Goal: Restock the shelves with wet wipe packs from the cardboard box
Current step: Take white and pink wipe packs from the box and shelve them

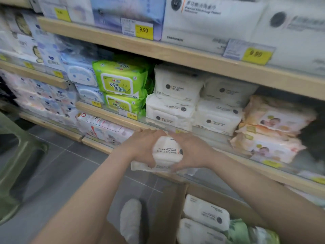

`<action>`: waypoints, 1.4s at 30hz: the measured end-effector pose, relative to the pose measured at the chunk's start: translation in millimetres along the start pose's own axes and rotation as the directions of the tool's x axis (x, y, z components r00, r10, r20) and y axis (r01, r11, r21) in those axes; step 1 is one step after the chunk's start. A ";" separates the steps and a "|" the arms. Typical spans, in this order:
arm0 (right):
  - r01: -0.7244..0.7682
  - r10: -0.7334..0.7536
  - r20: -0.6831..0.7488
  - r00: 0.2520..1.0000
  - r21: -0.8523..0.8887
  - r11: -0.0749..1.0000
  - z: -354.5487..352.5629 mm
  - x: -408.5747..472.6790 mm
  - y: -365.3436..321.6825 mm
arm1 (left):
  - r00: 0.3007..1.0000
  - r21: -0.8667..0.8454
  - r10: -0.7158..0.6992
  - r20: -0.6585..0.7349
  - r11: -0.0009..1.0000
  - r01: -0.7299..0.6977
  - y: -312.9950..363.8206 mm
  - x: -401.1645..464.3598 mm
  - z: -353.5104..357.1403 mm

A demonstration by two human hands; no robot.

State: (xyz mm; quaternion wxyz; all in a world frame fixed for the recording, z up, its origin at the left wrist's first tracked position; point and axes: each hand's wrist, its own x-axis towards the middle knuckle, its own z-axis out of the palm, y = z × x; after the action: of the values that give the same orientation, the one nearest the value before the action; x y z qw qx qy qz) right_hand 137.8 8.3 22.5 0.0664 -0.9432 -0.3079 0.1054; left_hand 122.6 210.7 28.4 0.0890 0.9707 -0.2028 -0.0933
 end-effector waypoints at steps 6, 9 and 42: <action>-0.130 0.129 -0.168 0.977 0.004 0.992 -20.1 -54.9 30.7 | 0.979 0.016 0.131 -0.159 0.991 -0.130 54.6 20.6 1.4; -0.238 0.217 -0.287 0.933 -0.038 0.971 -47.0 -77.4 56.0 | 0.912 -0.106 0.077 -0.402 0.986 -0.130 64.1 37.5 -4.9; -0.310 0.260 -0.263 0.929 -0.171 0.935 -56.5 -31.4 168.3 | 0.940 -0.204 -0.124 -0.318 0.977 0.060 28.0 128.3 26.0</action>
State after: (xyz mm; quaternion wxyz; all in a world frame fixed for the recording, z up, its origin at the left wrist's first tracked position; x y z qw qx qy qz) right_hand 222.1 -148.7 50.1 -0.0134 -0.9855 -0.1660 -0.0317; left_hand 222.0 129.3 -9.5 0.2102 0.9680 -0.1293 0.0466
